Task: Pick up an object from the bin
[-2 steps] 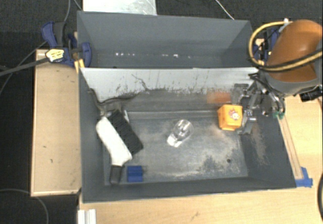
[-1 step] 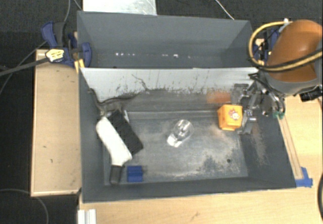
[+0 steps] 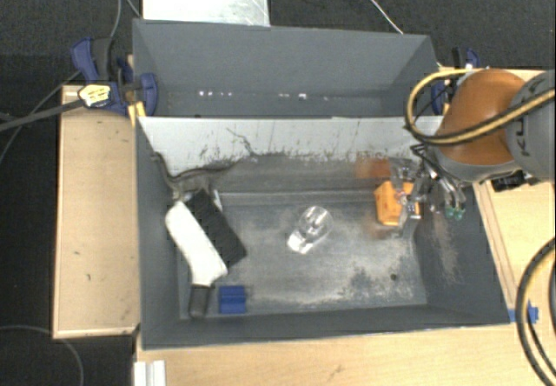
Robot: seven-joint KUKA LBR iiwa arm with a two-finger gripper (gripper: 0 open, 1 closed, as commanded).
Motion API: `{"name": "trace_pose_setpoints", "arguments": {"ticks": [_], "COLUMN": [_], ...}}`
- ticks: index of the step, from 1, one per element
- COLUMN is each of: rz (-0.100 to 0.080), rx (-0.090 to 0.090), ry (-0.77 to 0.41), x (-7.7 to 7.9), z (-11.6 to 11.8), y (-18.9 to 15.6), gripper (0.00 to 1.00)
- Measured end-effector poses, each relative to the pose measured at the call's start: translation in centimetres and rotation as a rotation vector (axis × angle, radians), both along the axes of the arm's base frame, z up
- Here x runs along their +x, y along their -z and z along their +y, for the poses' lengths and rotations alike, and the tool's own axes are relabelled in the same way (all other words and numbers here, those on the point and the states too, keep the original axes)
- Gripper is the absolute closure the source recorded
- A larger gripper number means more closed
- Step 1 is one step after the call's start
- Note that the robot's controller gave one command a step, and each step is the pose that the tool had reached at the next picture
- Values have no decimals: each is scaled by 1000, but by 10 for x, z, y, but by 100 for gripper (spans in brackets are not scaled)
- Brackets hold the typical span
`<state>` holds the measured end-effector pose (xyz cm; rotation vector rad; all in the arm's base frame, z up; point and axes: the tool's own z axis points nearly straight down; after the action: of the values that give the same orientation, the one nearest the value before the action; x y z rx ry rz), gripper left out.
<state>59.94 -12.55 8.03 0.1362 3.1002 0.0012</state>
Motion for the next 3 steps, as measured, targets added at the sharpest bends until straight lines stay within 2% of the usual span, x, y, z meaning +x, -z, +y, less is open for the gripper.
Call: {"name": "trace_pose_setpoints", "arguments": {"ticks": [1,2,3], "rz": [12,12,-28], "rx": [-1,-1,-12], "ry": [-4,-5,-24], "x": [-6,-6,4], "z": [3,3,8], "y": [-20,-20,-3], "gripper": [0,0,100]}}
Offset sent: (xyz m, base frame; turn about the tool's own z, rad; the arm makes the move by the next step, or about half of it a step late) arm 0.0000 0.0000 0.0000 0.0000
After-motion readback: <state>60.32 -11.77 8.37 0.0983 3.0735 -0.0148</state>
